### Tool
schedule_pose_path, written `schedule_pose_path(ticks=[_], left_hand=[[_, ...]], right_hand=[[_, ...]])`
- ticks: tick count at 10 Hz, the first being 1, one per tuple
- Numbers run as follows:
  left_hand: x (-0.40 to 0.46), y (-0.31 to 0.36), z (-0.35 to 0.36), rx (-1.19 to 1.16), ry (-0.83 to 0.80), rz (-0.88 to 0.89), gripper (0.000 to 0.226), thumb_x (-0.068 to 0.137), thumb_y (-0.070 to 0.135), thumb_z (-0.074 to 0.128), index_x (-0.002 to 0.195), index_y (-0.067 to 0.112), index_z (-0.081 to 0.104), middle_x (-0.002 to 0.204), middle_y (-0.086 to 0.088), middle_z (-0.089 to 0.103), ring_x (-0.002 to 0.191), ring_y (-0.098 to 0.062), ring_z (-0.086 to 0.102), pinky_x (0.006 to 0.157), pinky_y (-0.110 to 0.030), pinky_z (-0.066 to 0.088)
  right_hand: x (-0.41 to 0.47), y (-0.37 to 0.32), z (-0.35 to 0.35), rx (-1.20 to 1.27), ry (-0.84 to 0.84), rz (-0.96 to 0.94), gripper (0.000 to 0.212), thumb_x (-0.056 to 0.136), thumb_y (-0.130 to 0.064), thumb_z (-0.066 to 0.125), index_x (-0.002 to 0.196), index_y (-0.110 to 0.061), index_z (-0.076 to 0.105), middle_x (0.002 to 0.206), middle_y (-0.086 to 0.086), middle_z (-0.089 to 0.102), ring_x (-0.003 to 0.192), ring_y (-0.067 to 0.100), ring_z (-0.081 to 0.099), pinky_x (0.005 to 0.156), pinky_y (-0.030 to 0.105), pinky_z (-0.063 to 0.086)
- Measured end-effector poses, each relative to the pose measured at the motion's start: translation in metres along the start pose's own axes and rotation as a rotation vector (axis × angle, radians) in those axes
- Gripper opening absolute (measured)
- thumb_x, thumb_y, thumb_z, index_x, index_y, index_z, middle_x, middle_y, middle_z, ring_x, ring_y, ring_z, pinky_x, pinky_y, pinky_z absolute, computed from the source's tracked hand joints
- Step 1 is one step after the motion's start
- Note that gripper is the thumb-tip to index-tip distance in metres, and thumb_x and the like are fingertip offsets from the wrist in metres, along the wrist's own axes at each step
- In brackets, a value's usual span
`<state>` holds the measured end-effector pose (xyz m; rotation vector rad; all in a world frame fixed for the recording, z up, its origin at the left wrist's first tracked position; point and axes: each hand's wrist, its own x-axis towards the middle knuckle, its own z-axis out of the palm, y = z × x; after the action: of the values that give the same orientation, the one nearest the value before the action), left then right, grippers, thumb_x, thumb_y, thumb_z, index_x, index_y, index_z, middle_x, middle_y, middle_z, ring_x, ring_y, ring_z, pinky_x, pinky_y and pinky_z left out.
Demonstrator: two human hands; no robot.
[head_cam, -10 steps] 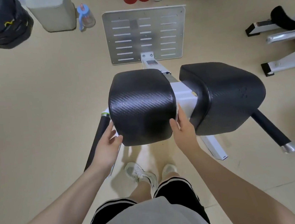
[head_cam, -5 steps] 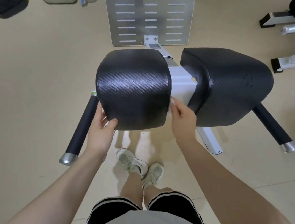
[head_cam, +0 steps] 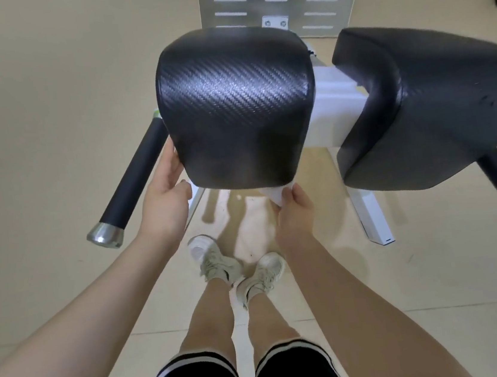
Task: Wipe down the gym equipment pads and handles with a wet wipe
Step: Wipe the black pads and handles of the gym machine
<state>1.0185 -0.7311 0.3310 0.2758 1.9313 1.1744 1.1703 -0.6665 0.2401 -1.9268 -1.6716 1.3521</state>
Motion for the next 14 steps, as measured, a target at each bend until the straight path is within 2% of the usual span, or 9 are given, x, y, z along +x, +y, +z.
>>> schedule_pose_path(ticks=[1,2,3,4,5,6,8,12,14], left_hand=[[0.004,-0.002,-0.004,0.005,-0.03,0.013,0.093,0.069,-0.023,0.022,0.14,0.037,0.032,0.135,0.021,0.045,0.128,0.004,0.039,0.099,-0.014,0.034],[0.008,0.005,-0.016,0.023,-0.085,-0.003,0.09,0.069,-0.025,0.018,0.136,0.031,0.037,0.126,0.017,0.051,0.115,0.008,0.048,0.083,-0.003,0.041],[0.018,0.016,-0.038,0.142,-0.109,-0.025,0.076,0.072,-0.022,0.021,0.126,0.024,0.049,0.114,0.013,0.058,0.104,0.014,0.052,0.079,-0.002,0.039],[0.021,0.033,-0.058,0.118,-0.125,-0.019,0.067,0.07,-0.014,0.028,0.121,0.018,0.056,0.124,0.002,0.06,0.122,-0.008,0.051,0.107,-0.026,0.036],[0.02,0.048,-0.072,0.203,-0.097,-0.028,0.059,0.079,-0.013,0.032,0.123,0.016,0.056,0.126,-0.013,0.059,0.119,-0.028,0.054,0.101,-0.036,0.039],[0.02,0.05,-0.093,0.301,-0.135,-0.01,0.047,0.084,-0.005,0.039,0.12,0.017,0.058,0.125,-0.009,0.059,0.109,-0.025,0.055,0.09,-0.028,0.04],[0.021,0.038,-0.125,0.287,-0.219,-0.005,0.041,0.086,-0.006,0.04,0.115,0.014,0.06,0.12,0.0,0.058,0.105,-0.015,0.052,0.079,-0.018,0.033],[0.026,-0.016,-0.155,0.326,-0.351,-0.183,0.037,0.091,0.013,0.042,0.126,0.02,0.053,0.12,-0.005,0.06,0.094,-0.018,0.057,0.081,-0.027,0.042],[0.025,-0.016,-0.158,0.152,-0.341,-0.213,0.025,0.09,0.009,0.045,0.101,0.018,0.066,0.087,-0.005,0.064,0.082,-0.022,0.056,0.08,-0.029,0.042]], right_hand=[[-0.007,0.006,0.035,0.429,-0.153,0.216,0.018,0.1,-0.005,0.036,0.09,-0.019,0.042,0.075,-0.016,0.034,0.065,-0.02,0.048,0.066,-0.008,0.032],[-0.037,-0.042,0.06,0.353,-0.385,0.355,0.016,0.1,-0.008,0.034,0.088,-0.017,0.039,0.076,-0.018,0.029,0.063,-0.029,0.042,0.065,-0.012,0.025],[-0.045,-0.056,0.092,0.78,-0.345,0.612,0.023,0.1,-0.01,0.033,0.084,-0.021,0.044,0.083,-0.007,0.046,0.07,-0.001,0.054,0.084,0.013,0.046],[-0.063,-0.074,0.073,0.707,-0.404,0.45,0.015,0.098,-0.005,0.037,0.095,-0.011,0.051,0.09,0.003,0.054,0.079,0.011,0.057,0.078,0.022,0.053],[-0.072,-0.11,0.027,0.585,-0.281,0.12,0.025,0.097,-0.007,0.043,0.09,-0.018,0.064,0.085,-0.005,0.064,0.082,0.007,0.058,0.079,0.022,0.049],[-0.074,-0.17,-0.002,0.126,-0.112,-0.519,0.027,0.096,-0.009,0.044,0.109,-0.019,0.066,0.091,-0.012,0.064,0.085,-0.005,0.056,0.08,0.007,0.041],[-0.044,-0.209,0.026,-0.841,0.04,-1.147,0.031,0.081,-0.004,0.048,0.105,-0.009,0.066,0.096,0.003,0.069,0.093,0.025,0.064,0.083,0.029,0.042],[-0.039,-0.129,0.08,-1.77,-0.41,-1.25,0.021,0.055,-0.016,0.076,0.076,-0.013,0.076,0.081,0.004,0.074,0.091,0.022,0.068,0.096,0.03,0.046],[-0.015,-0.178,0.063,-1.834,-0.166,-1.385,0.027,0.065,-0.02,0.069,0.089,-0.01,0.074,0.087,0.007,0.074,0.093,0.022,0.068,0.103,0.034,0.039]])
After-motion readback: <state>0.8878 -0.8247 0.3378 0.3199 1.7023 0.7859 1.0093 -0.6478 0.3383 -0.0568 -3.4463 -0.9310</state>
